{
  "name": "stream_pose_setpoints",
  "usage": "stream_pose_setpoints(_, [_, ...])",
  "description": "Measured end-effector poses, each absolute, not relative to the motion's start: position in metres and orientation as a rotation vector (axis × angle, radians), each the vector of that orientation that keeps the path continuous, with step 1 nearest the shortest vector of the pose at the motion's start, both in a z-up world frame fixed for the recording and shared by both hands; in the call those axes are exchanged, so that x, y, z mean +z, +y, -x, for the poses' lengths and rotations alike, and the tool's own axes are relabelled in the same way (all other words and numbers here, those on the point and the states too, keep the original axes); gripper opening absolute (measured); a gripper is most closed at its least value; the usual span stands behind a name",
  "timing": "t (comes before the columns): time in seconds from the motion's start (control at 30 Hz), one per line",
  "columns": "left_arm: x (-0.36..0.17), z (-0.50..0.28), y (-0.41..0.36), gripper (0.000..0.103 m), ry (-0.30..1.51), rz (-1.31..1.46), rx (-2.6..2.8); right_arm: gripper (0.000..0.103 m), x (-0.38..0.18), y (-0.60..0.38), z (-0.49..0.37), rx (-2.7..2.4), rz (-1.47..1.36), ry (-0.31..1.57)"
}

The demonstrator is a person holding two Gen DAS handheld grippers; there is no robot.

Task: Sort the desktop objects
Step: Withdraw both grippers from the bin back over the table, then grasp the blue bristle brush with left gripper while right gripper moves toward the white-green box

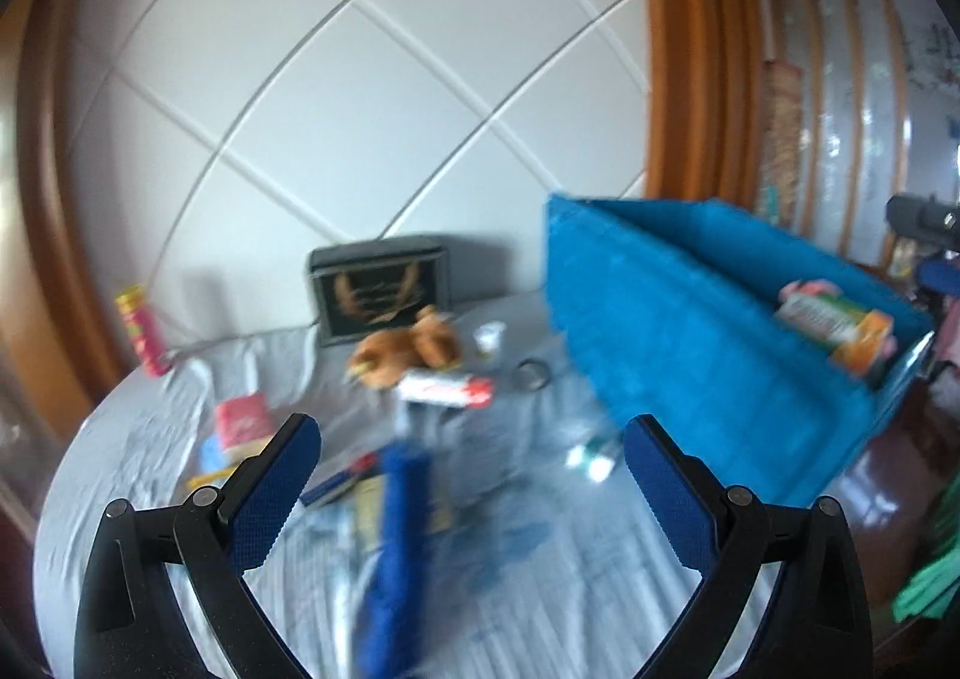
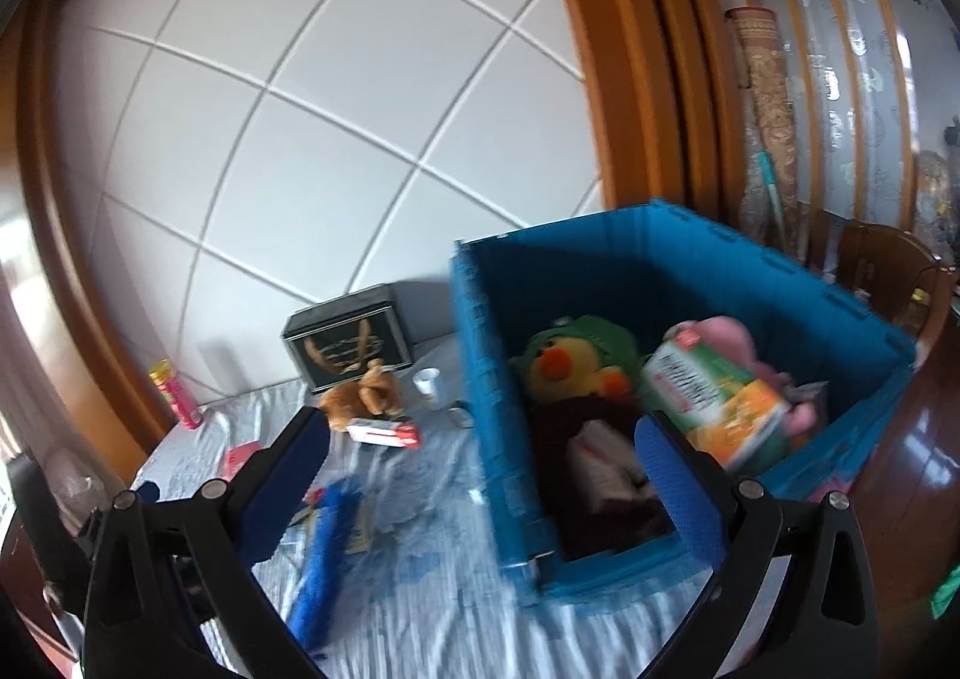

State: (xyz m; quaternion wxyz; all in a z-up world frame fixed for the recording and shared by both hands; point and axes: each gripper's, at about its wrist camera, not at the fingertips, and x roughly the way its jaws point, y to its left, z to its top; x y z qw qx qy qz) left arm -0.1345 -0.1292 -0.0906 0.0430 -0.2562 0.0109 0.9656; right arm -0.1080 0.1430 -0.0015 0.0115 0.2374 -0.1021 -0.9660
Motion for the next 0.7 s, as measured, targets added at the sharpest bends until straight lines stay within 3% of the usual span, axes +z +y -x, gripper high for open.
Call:
stream_pose_setpoints(0.47, [-0.192,0.141,-0.26,0.102,-0.32,1.32,3.117,0.103,-0.063,0.04,0.158,-2.707,-0.725,-0.078])
stream_pose_setpoints(0.7, [-0.242,0.153,-0.284,0.102,-0.383,1.572,3.115,0.103,-0.167,0.003,0.226,-2.502,-0.982,-0.041])
